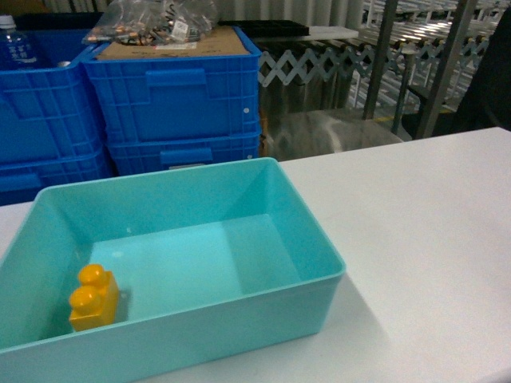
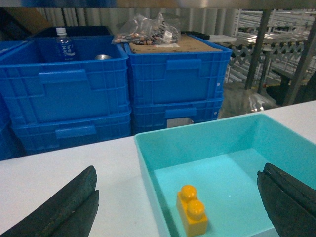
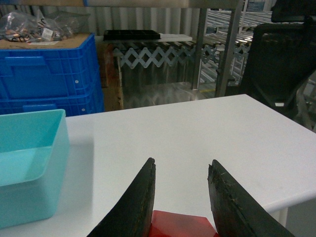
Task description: Pick red block from blue box to shelf
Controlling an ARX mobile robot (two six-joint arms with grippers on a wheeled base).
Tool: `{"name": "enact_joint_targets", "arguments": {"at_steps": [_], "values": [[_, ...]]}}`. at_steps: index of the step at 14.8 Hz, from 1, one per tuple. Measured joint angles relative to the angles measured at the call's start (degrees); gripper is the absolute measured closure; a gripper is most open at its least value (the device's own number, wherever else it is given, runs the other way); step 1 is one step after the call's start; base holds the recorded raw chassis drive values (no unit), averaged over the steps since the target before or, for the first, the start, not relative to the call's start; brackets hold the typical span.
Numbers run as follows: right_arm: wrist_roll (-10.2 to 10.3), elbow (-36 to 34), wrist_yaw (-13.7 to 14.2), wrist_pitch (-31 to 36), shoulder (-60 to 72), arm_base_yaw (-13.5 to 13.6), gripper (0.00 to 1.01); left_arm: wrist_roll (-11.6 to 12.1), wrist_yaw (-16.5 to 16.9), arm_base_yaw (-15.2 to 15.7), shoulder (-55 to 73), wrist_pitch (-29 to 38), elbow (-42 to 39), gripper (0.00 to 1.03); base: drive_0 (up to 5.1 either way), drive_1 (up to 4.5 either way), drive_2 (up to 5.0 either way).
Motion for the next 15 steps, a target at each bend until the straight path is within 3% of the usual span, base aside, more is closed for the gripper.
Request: {"name": "enact_joint_targets", "arguments": {"at_steps": [15], "values": [[-0.02,0.0,0.0,0.0,0.0,0.0,0.74,0.0,0.0,-0.04,0.0,0.0,0.0,0.05,-1.6,-1.61,-1.6]]}}
